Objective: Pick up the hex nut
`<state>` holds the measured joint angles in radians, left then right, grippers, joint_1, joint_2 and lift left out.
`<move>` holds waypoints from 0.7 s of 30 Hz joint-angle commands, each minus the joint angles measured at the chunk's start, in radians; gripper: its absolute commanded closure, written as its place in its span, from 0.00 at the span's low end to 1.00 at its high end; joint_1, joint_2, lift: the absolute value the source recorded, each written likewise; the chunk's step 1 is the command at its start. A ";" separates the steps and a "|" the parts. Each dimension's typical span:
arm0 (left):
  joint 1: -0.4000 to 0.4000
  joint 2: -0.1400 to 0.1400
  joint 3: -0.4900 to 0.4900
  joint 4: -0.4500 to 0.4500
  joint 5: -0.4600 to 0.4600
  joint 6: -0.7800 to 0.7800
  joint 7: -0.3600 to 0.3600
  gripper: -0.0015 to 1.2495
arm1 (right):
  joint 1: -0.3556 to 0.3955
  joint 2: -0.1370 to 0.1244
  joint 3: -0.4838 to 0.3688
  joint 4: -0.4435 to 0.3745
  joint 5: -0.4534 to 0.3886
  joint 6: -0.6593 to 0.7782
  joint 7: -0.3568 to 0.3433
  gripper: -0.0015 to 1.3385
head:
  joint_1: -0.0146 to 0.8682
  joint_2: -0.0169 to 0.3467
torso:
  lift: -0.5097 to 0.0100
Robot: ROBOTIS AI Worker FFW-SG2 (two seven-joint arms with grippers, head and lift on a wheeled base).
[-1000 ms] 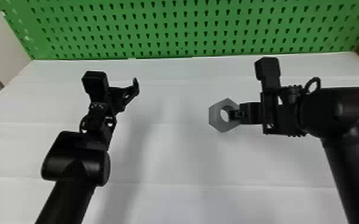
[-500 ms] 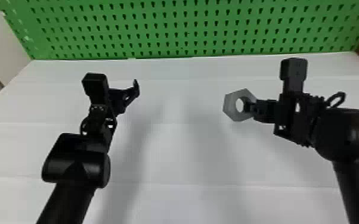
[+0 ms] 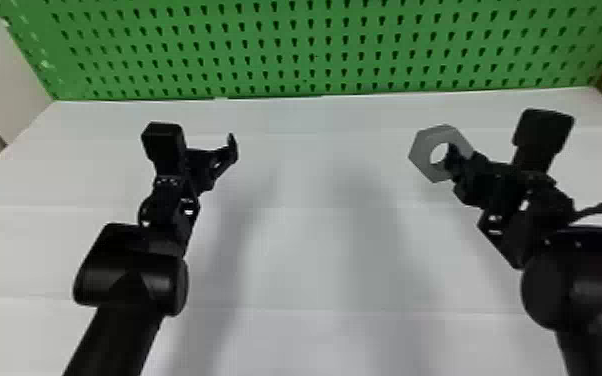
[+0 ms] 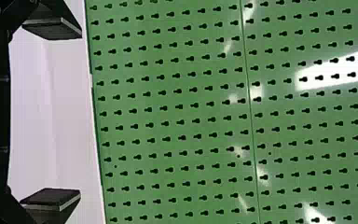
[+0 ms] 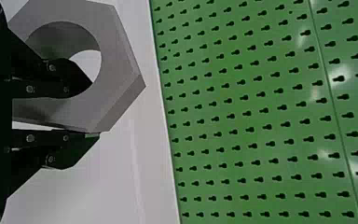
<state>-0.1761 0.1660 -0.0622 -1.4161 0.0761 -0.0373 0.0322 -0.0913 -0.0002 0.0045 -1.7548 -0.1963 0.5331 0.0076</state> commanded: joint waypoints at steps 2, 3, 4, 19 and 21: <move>0.003 0.000 -0.007 0.000 0.004 0.000 0.000 0.07 | 0.035 0.001 -0.012 0.047 0.011 -0.167 0.000 0.78 | 0.91 0.46 | 0.81; 0.004 0.000 -0.007 0.000 0.004 0.000 0.000 0.07 | 0.038 0.001 -0.017 0.052 0.009 -0.173 0.000 0.78 | 0.91 0.46 | 0.81; 0.003 0.000 -0.010 0.000 0.004 0.000 0.000 0.07 | 0.039 0.001 -0.018 0.055 0.015 -0.183 0.000 0.78 | 0.91 0.46 | 0.81; 0.007 -0.002 -0.016 0.000 0.010 0.000 0.003 0.07 | 0.079 0.001 -0.012 0.103 0.063 -0.384 -0.001 0.78 | 0.91 0.46 | 0.81; 0.006 -0.002 -0.018 0.000 0.010 0.000 0.003 0.07 | 0.081 0.001 -0.009 0.104 0.063 -0.395 0.000 0.78 | 0.91 0.46 | 0.81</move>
<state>-0.1679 0.1648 -0.0783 -1.4159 0.0849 -0.0368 0.0346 -0.0163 0.0000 -0.0094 -1.6551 -0.1459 0.1703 0.0073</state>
